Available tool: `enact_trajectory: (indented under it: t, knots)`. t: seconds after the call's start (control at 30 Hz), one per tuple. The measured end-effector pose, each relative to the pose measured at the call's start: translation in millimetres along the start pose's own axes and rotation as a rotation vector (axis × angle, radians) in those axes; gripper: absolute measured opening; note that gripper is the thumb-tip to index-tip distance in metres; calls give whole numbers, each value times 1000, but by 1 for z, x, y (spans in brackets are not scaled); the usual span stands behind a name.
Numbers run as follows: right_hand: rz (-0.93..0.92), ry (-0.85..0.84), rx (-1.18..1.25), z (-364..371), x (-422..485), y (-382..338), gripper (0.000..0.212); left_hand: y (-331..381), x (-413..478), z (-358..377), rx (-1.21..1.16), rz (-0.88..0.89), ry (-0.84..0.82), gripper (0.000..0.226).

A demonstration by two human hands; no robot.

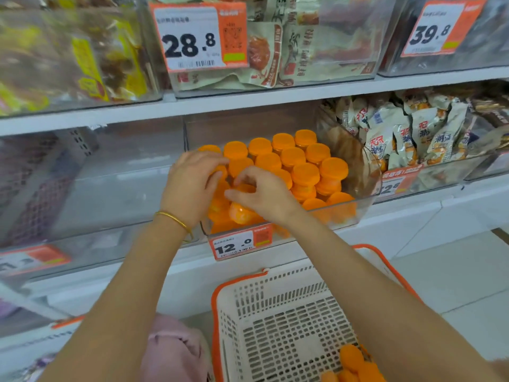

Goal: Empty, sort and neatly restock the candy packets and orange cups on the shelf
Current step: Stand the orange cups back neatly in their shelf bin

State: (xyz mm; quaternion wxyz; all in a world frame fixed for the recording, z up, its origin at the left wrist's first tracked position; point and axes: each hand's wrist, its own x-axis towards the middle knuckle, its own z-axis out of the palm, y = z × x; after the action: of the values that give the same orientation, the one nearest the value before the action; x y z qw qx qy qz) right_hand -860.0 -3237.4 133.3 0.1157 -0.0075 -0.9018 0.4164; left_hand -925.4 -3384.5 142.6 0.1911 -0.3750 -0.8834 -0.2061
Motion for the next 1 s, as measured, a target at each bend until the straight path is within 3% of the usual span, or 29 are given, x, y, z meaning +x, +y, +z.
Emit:
enact_trajectory:
  t: [0.13,0.23,0.33,0.4,0.47,0.57,0.67,0.77,1.0]
  knots:
    - [-6,-123,-92,19,-1,-1,31,-7,-14,2,-50,25,1,37]
    - [-9,-166,7,19,0,2,15,-10,-15,3,-65,18,-9,34]
    - [31,-195,49,15,-2,-1,14,-8,-13,3,-62,-17,-11,30]
    - [45,-123,44,4,-3,1,15,-4,-8,2,-23,-12,-23,31]
    - [69,69,7,-20,-3,11,20,6,0,3,5,16,-54,30]
    - [118,276,-244,-64,2,47,33,30,13,15,-2,57,-279,41]
    - [130,95,-600,-80,11,76,56,44,23,35,49,83,-508,48]
    - [136,-86,-782,-73,14,87,64,41,25,46,73,64,-579,49]
    - [57,8,-817,-71,12,105,56,42,29,56,80,46,-616,48]
